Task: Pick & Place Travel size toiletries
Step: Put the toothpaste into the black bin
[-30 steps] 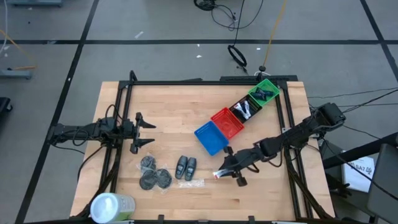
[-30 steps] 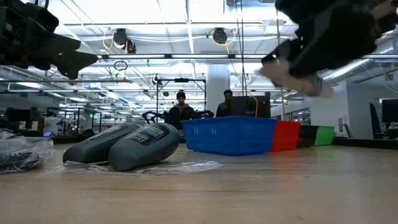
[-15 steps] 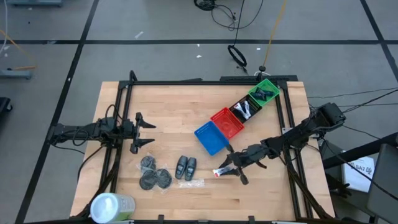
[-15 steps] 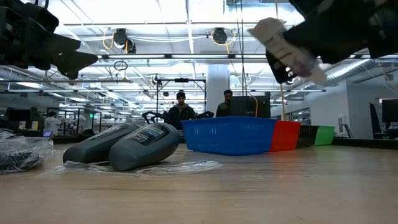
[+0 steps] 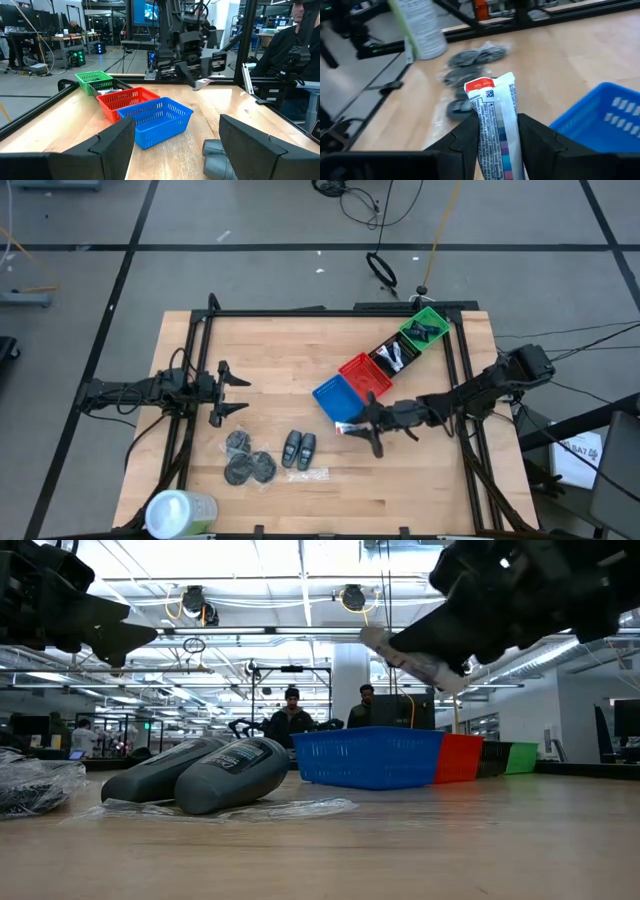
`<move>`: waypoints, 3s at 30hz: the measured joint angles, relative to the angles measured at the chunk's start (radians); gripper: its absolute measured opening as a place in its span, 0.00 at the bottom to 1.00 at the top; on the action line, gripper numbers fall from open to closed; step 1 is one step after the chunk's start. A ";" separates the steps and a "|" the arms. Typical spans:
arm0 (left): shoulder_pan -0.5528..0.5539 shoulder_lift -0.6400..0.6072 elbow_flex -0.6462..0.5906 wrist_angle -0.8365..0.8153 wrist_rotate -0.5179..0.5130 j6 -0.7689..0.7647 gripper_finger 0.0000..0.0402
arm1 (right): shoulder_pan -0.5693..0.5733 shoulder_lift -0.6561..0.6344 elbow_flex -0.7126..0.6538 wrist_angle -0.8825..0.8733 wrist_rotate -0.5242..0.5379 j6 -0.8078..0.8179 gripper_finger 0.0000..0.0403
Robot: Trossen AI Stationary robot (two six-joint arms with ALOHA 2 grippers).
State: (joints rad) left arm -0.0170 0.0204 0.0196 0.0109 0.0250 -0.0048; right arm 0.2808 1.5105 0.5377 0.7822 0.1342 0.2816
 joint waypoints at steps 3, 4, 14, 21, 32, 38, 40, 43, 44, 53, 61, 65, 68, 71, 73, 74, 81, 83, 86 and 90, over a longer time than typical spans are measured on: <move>0.000 0.000 0.000 0.000 0.000 0.000 0.70 | -0.036 0.000 0.000 0.000 -0.002 -0.010 0.29; 0.000 0.000 0.000 0.000 0.000 0.000 0.70 | -0.047 0.000 0.000 0.000 -0.002 -0.014 0.29; 0.000 0.000 0.000 0.000 0.000 0.000 0.70 | -0.174 0.000 0.000 0.000 -0.003 -0.036 0.29; 0.000 0.000 0.000 0.000 0.000 0.000 0.70 | -0.270 0.000 0.000 -0.001 -0.003 -0.040 0.29; 0.000 0.000 0.000 0.000 0.000 0.000 0.70 | -0.421 -0.048 0.001 -0.048 0.002 -0.116 0.29; 0.000 0.000 0.000 0.000 0.000 0.000 0.70 | -0.479 -0.208 -0.048 -0.171 0.109 -0.140 0.29; 0.000 0.000 0.000 0.000 0.000 0.000 0.70 | -0.491 -0.266 -0.088 -0.190 0.166 -0.141 0.29; 0.000 0.000 0.000 0.000 0.000 0.000 0.70 | -0.509 -0.366 -0.166 -0.189 0.247 -0.141 0.29; 0.000 0.000 0.000 0.000 0.000 0.000 0.70 | -0.515 -0.397 -0.192 -0.187 0.277 -0.141 0.29; 0.000 0.000 0.000 0.000 0.000 0.000 0.70 | -0.577 -0.584 -0.385 -0.183 0.363 -0.017 0.29; 0.000 0.000 0.000 0.000 0.000 0.000 0.70 | -0.587 -0.605 -0.406 -0.185 0.362 -0.029 0.29; 0.000 0.000 0.000 0.000 0.000 0.000 0.70 | -0.624 -0.605 -0.382 -0.227 0.361 -0.029 0.29; 0.000 0.000 0.000 0.000 0.000 0.000 0.70 | -0.654 -0.605 -0.322 -0.358 0.357 -0.031 0.29; 0.000 0.000 0.000 0.000 0.000 0.000 0.70 | -0.693 -0.604 -0.253 -0.524 0.310 -0.029 0.29; 0.000 0.000 0.000 0.000 0.000 0.000 0.70 | -0.720 -0.600 -0.218 -0.586 0.270 -0.011 0.29; 0.000 0.000 0.000 0.000 0.000 0.000 0.70 | -0.734 -0.599 -0.209 -0.600 0.251 -0.008 0.29; 0.000 0.000 0.000 0.000 0.000 0.000 0.70 | -0.827 -0.592 -0.204 -0.628 0.201 -0.001 0.29; 0.000 0.000 0.000 0.000 0.000 0.000 0.70 | -0.848 -0.579 -0.204 -0.647 0.201 0.000 0.29; 0.000 0.000 0.000 0.000 0.000 0.000 0.70 | -0.862 -0.550 -0.204 -0.641 0.201 0.006 0.29; 0.000 0.000 0.000 0.000 0.000 0.000 0.70 | -0.863 -0.506 -0.204 -0.615 0.200 0.006 0.29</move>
State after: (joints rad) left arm -0.0174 0.0208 0.0197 0.0109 0.0250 -0.0048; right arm -0.5823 1.0044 0.3336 0.1670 0.3347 0.2874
